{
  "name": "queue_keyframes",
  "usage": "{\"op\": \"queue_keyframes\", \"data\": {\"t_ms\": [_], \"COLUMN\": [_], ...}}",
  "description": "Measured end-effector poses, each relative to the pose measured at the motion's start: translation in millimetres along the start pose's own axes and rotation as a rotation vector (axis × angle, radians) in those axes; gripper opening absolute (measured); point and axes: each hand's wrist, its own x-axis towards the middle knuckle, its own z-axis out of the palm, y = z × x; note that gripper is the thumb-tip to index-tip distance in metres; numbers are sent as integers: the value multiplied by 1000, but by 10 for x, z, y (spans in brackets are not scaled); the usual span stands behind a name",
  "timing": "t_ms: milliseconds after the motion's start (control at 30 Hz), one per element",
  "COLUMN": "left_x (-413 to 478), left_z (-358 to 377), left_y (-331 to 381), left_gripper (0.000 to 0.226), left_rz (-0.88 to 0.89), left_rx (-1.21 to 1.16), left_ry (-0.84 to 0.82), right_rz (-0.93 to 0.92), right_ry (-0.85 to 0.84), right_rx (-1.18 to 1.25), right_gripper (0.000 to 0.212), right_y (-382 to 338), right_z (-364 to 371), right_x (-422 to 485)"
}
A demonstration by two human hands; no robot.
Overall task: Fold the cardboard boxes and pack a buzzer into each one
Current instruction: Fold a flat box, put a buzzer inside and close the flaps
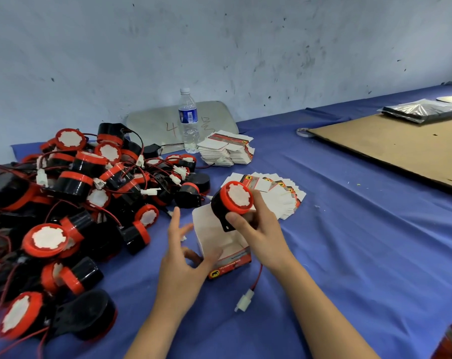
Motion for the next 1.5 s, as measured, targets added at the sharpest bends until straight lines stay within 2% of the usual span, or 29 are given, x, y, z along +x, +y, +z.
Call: {"op": "queue_keyframes", "data": {"t_ms": [67, 200, 367, 500, 600, 700, 767, 867, 933, 1133, 1233, 1367, 1500], "left_x": [7, 32, 41, 27, 26, 30, 31, 35, 34, 39, 33, 14, -14], "left_z": [14, 25, 29, 18, 20, 20, 28, 49, 64, 57, 44, 31, 38], "left_y": [-67, -113, -90, -30, -27, -56, -70, -42, -29, 1, 9, 19, 59], "left_gripper": [88, 73, 77, 85, 83, 67, 58, 38, 35, 58, 60, 55, 58], "left_rz": [-52, -19, -19, 5, 34, 87, 122, 152, 132, 63, 79, 107, 130], "left_rx": [-31, -13, -3, -8, 0, 84, 113, 128, 113, 41, 56, 146, 270], "left_ry": [-57, -79, -78, -55, -21, -17, -27, -1, 16, 39, 32, -39, -83], "right_rz": [-1, 42, 160, 200, 173, 217, 231, 220, 203, 89, 72, 6, -12], "right_ry": [-9, 38, 106, 115, 14, -198, -357, -478, -439, -233, -285, -334, -287], "right_rx": [14, 51, 79, 274, 494, 683, 697, 553, 362, -45, -311, -462, -625], "right_gripper": [32, 33, 26, 27, 33, 37, 39, 44, 45, 53, 51, 49, 40], "right_y": [4, 24, 60, 17, -55, -98, -112, -106, -94, -70, -34, -65, -35], "right_z": [3, -55, -154, -220, -275, -288, -236, -95, -38, -30, -54, -70, -45], "right_x": [11, 43, 87, 112, 114, 84, 55, 13, 1, 26, 34, 37, 28]}}
